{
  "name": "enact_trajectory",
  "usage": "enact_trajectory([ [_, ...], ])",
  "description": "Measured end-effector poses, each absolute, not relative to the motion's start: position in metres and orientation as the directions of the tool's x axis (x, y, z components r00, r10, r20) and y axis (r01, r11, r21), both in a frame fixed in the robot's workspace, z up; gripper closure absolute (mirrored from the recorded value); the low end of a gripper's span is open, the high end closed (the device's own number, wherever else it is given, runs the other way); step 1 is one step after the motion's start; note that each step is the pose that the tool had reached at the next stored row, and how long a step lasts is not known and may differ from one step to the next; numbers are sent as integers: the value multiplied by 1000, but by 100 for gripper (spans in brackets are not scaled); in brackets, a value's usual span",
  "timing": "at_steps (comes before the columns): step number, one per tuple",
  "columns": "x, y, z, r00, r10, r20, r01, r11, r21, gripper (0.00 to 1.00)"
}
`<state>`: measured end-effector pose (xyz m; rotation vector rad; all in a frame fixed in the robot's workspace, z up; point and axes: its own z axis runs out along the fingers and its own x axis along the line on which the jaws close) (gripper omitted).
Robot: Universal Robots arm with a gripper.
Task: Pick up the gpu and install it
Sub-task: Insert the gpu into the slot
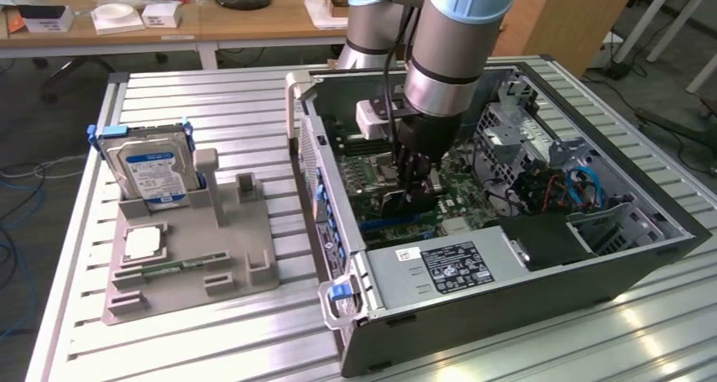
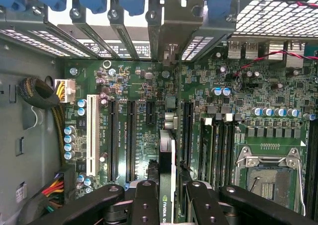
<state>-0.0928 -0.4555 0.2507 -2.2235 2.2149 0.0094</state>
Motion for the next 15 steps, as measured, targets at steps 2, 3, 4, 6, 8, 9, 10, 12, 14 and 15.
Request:
enact_trajectory([
  [2,-93,-455,252,4,-1000,-7,-1000,-4,2,74],
  [3,-93,-455,252,4,-1000,-6,-1000,-4,2,74],
  [4,-93,-455,253,4,-1000,-6,-1000,-4,2,74],
  [6,-94,-455,253,4,-1000,-7,-1000,-4,2,74],
  [8,-94,-455,253,4,-1000,-6,-1000,-4,2,74],
  [9,-94,-456,253,2,-1000,-6,-1000,-2,2,74],
  [10,-94,-456,253,1,-1000,-6,-1000,-1,2,74],
  [12,-94,-456,253,-3,-1000,-6,-1000,3,2,74],
  [14,-94,-456,253,-5,-1000,-6,-1000,5,2,74],
  [15,-94,-456,253,-6,-1000,-6,-1000,6,2,74],
])
